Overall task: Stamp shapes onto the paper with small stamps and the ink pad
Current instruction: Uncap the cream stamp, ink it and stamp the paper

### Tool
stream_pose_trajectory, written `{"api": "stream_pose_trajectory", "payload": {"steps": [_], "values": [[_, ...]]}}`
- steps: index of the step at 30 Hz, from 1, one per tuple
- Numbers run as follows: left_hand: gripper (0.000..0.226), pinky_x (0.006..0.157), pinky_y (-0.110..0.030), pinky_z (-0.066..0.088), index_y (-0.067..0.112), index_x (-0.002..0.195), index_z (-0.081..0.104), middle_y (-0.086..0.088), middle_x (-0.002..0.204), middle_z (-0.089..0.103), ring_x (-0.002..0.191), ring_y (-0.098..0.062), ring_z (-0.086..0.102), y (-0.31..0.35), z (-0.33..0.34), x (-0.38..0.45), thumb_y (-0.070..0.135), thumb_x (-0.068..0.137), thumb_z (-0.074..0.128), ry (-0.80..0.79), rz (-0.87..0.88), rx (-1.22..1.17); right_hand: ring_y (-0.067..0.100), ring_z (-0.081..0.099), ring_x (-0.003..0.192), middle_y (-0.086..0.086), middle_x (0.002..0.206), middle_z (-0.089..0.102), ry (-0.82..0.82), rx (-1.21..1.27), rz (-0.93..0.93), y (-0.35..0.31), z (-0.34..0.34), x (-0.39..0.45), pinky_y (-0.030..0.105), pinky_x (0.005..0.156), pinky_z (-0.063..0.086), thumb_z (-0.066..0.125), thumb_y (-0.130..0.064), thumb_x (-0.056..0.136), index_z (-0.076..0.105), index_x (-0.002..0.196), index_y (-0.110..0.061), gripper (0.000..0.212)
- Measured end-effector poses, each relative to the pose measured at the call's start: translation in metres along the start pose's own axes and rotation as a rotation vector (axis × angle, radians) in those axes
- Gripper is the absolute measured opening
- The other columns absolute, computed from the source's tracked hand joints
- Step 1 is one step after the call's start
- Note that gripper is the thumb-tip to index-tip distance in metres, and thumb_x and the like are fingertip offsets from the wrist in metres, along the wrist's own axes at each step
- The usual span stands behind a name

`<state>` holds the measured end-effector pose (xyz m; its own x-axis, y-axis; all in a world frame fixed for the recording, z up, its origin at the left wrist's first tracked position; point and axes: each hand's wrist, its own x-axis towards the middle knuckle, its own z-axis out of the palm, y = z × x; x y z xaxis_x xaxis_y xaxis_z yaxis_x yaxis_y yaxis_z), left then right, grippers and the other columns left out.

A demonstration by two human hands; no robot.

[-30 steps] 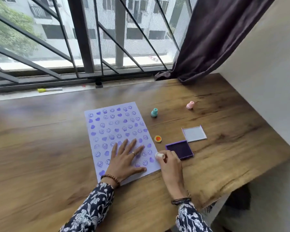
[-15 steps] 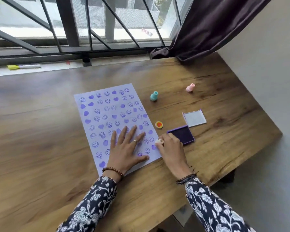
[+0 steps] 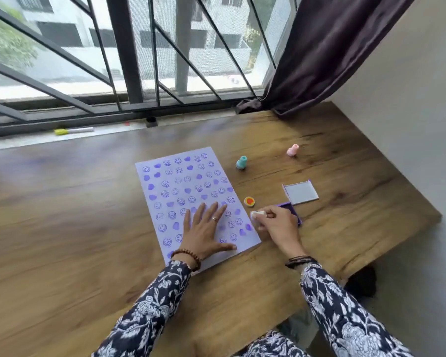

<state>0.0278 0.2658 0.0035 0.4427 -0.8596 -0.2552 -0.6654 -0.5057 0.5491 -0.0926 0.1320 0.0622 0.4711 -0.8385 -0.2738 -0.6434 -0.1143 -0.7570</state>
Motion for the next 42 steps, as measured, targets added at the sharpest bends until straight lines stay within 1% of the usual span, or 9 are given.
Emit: {"api": "stream_pose_trajectory", "payload": {"steps": [4,7,15,18,20,23,25,32,42], "values": [[0.077,0.113,-0.052,-0.005,0.032,0.141,0.016,0.007,0.154,0.014,0.142,-0.02,0.002,0.019,-0.014,0.009,0.053,0.078,0.055,0.048,0.024,0.064,0.01,0.063,0.056,0.008,0.073,0.068,-0.051,0.402,0.106,0.002,-0.023,-0.004,0.026,0.061,0.054,0.071,-0.014,0.076,0.069,0.084,-0.001,0.015],[0.051,0.111,-0.043,0.021,0.025,0.134,0.035,-0.001,0.144,0.038,0.134,-0.023,0.029,0.039,-0.02,0.032,0.034,0.087,0.053,0.116,0.116,0.071,0.003,0.061,0.052,0.007,0.071,0.065,-0.091,0.598,0.14,0.003,-0.037,-0.002,0.013,0.052,0.053,0.068,-0.008,0.078,0.068,0.08,-0.003,0.005],[0.027,0.091,-0.037,0.044,0.008,0.114,0.057,-0.018,0.117,0.054,0.107,-0.032,0.054,0.08,-0.017,0.079,0.005,0.088,0.049,0.059,0.121,0.078,0.005,0.062,0.054,-0.001,0.059,0.067,-0.161,0.949,0.21,0.02,-0.067,0.019,0.015,0.057,0.056,0.06,-0.001,0.082,0.067,0.077,-0.004,0.009],[0.02,0.082,-0.033,0.046,0.005,0.102,0.062,-0.015,0.105,0.06,0.094,-0.029,0.059,0.086,-0.017,0.085,0.005,0.083,0.056,0.131,0.067,-0.045,0.006,0.063,0.059,0.0,0.064,0.069,-0.164,0.944,0.167,0.028,-0.074,0.029,0.014,0.06,0.056,0.06,0.0,0.082,0.066,0.081,-0.003,0.007],[0.017,0.07,-0.019,0.048,0.004,0.097,0.065,-0.004,0.084,0.067,0.078,-0.02,0.061,0.093,-0.019,0.084,0.005,0.079,0.063,0.221,-0.047,-0.419,0.007,0.064,0.066,0.001,0.071,0.07,-0.173,0.916,0.087,0.031,-0.076,0.036,0.014,0.063,0.056,0.059,0.0,0.083,0.067,0.083,-0.005,0.009],[0.012,0.061,-0.009,0.052,0.005,0.092,0.064,0.007,0.06,0.07,0.063,-0.008,0.065,0.106,-0.026,0.077,0.001,0.083,0.056,0.131,-0.141,-1.162,0.006,0.063,0.075,0.002,0.08,0.07,-0.205,0.733,-0.111,0.029,-0.078,0.046,0.011,0.065,0.051,0.064,-0.004,0.08,0.069,0.087,-0.01,0.01],[0.014,0.063,-0.012,0.055,0.005,0.091,0.064,0.002,0.062,0.071,0.062,-0.007,0.067,0.109,-0.029,0.073,0.0,0.085,0.052,0.09,-0.142,-1.323,0.002,0.065,0.075,-0.001,0.079,0.071,-0.225,0.674,-0.217,0.022,-0.079,0.051,0.009,0.065,0.048,0.067,-0.003,0.077,0.069,0.088,-0.01,0.012],[0.014,0.063,-0.013,0.055,0.003,0.095,0.065,-0.001,0.065,0.073,0.064,-0.008,0.068,0.116,-0.04,0.07,0.004,0.085,0.054,0.088,-0.137,-1.318,0.014,0.069,0.088,0.008,0.09,0.074,-0.272,0.504,-0.381,0.009,-0.078,0.063,0.021,0.079,0.053,0.069,0.003,0.072,0.071,0.088,-0.013,0.023],[0.012,0.063,-0.014,0.056,0.001,0.089,0.066,-0.003,0.065,0.073,0.065,-0.01,0.069,0.119,-0.043,0.075,0.006,0.083,0.057,0.085,-0.153,-1.283,0.01,0.068,0.085,0.0,0.087,0.074,-0.325,0.463,-0.447,0.004,-0.082,0.075,0.016,0.077,0.052,0.07,0.002,0.071,0.07,0.08,-0.028,0.031]]}}
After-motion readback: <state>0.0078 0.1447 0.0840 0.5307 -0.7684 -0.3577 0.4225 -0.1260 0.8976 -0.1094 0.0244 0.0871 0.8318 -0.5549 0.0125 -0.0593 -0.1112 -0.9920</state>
